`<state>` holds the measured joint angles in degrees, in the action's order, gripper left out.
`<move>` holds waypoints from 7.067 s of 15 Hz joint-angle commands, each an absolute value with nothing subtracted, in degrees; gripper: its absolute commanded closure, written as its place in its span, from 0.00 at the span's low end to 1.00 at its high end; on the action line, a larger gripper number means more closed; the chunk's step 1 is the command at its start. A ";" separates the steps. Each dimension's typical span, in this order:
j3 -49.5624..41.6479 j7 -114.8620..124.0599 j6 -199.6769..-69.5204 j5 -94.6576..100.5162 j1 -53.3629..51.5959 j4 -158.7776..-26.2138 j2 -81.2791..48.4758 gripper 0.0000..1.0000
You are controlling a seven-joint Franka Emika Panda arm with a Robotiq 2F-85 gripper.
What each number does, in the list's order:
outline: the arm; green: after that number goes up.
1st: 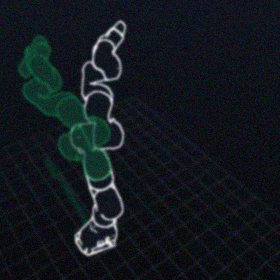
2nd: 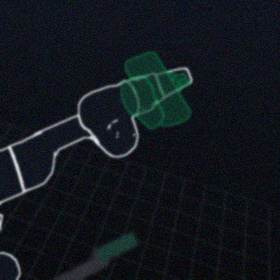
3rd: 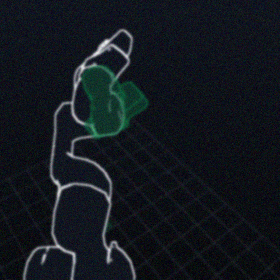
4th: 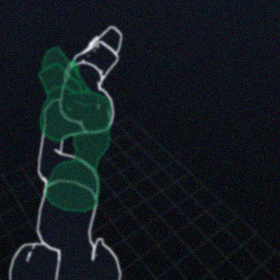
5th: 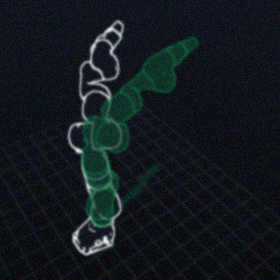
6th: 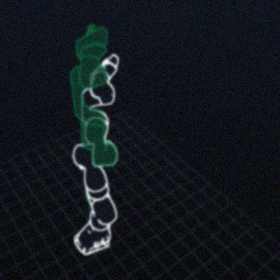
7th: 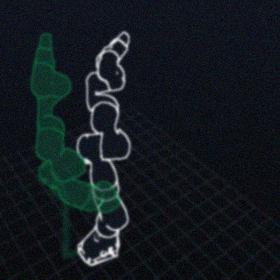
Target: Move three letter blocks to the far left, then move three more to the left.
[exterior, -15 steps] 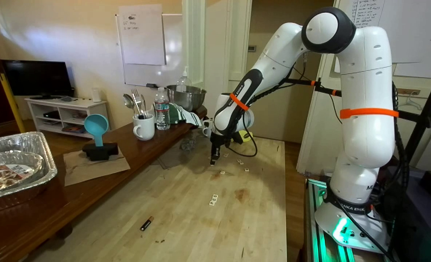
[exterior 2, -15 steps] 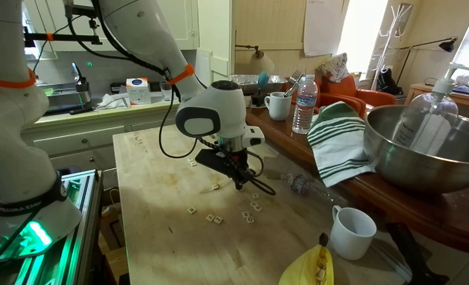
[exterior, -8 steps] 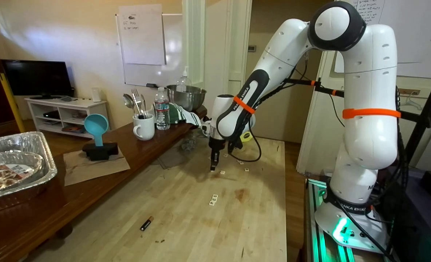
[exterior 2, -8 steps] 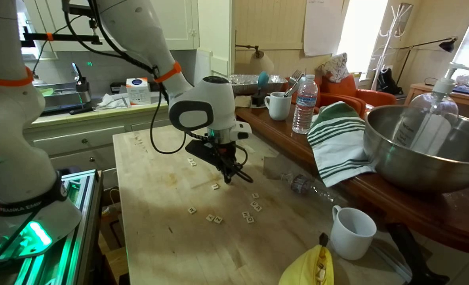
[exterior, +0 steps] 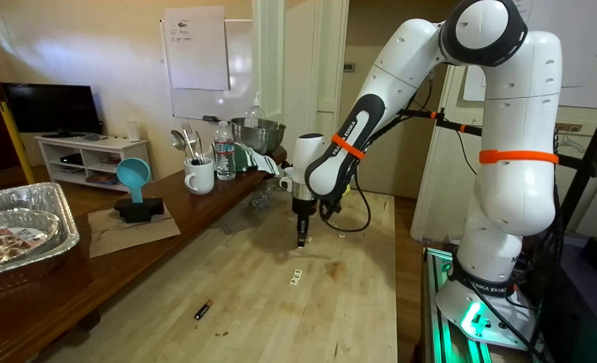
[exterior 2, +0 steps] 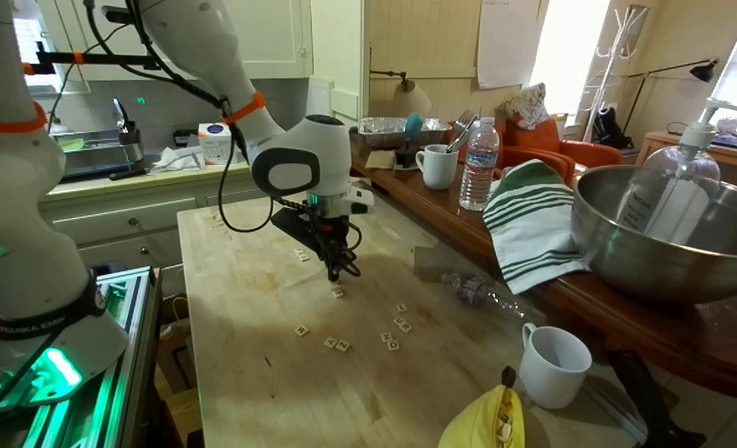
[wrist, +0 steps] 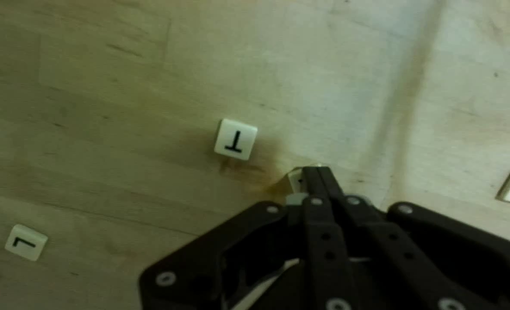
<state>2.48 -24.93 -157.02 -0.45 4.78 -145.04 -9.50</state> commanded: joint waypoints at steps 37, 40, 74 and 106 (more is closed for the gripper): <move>-6.78 -20.66 -156.25 -3.65 9.92 -134.18 -9.01 1.00; -6.48 -24.64 -156.80 -4.75 11.95 -133.12 -11.60 1.00; 1.30 -41.75 -155.91 -6.40 22.00 -134.78 -16.85 1.00; -0.24 -31.79 -151.97 -3.55 8.11 -148.58 -7.40 1.00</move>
<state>-0.14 -34.70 -151.87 -3.08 9.74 -147.04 -7.11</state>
